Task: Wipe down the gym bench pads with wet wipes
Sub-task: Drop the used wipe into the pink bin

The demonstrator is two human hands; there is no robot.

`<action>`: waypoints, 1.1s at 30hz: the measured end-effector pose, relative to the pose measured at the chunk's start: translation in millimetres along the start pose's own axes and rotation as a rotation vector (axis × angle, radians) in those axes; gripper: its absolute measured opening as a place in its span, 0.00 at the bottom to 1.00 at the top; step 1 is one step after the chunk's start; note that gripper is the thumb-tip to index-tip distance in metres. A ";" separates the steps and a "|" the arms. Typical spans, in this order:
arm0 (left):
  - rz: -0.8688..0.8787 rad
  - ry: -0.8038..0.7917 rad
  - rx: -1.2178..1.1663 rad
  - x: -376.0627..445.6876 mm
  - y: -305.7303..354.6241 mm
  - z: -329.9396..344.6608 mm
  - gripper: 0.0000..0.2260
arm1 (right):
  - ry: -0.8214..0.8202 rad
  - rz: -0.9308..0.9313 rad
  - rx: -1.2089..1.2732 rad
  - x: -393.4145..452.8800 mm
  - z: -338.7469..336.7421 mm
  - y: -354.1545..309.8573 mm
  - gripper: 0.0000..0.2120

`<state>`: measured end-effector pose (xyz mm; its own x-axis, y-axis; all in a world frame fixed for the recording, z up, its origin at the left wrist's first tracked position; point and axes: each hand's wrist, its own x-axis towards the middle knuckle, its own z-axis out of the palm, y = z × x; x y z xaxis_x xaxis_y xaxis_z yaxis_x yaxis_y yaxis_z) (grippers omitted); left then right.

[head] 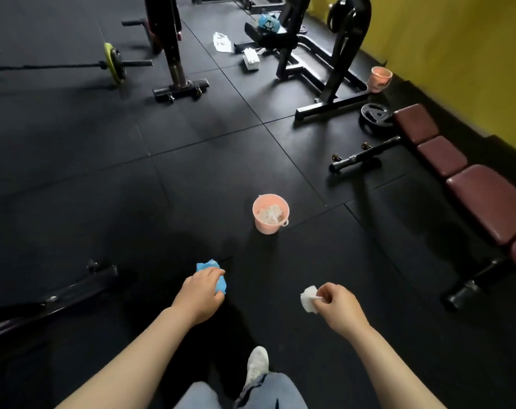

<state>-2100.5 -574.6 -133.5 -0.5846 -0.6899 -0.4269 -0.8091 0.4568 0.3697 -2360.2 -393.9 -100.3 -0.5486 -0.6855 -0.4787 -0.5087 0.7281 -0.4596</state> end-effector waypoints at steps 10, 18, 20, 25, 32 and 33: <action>-0.036 -0.007 -0.021 148.8 28.1 -56.3 0.24 | -0.089 0.035 0.074 154.9 -72.6 -32.0 0.02; -0.026 -0.071 -0.012 262.9 26.7 -102.9 0.24 | -0.022 0.049 0.129 263.5 -91.3 -75.5 0.04; -0.045 -0.057 0.015 287.8 23.7 -115.4 0.25 | -0.006 0.043 0.151 292.2 -92.5 -86.8 0.06; -0.078 -0.022 -0.014 337.5 22.0 -141.9 0.24 | 0.014 0.046 0.141 364.2 -97.8 -115.1 0.10; -0.182 -0.021 -0.075 387.4 24.6 -147.7 0.24 | -0.110 -0.049 0.027 472.5 -103.6 -146.5 0.10; -0.210 -0.019 -0.092 391.9 26.3 -146.4 0.24 | -0.143 -0.056 0.017 485.9 -103.4 -149.6 0.11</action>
<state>-2342.1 -915.2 -170.3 -0.4053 -0.7532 -0.5180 -0.9050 0.2504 0.3440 -2619.3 -835.0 -186.9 -0.4192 -0.7199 -0.5531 -0.5240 0.6894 -0.5002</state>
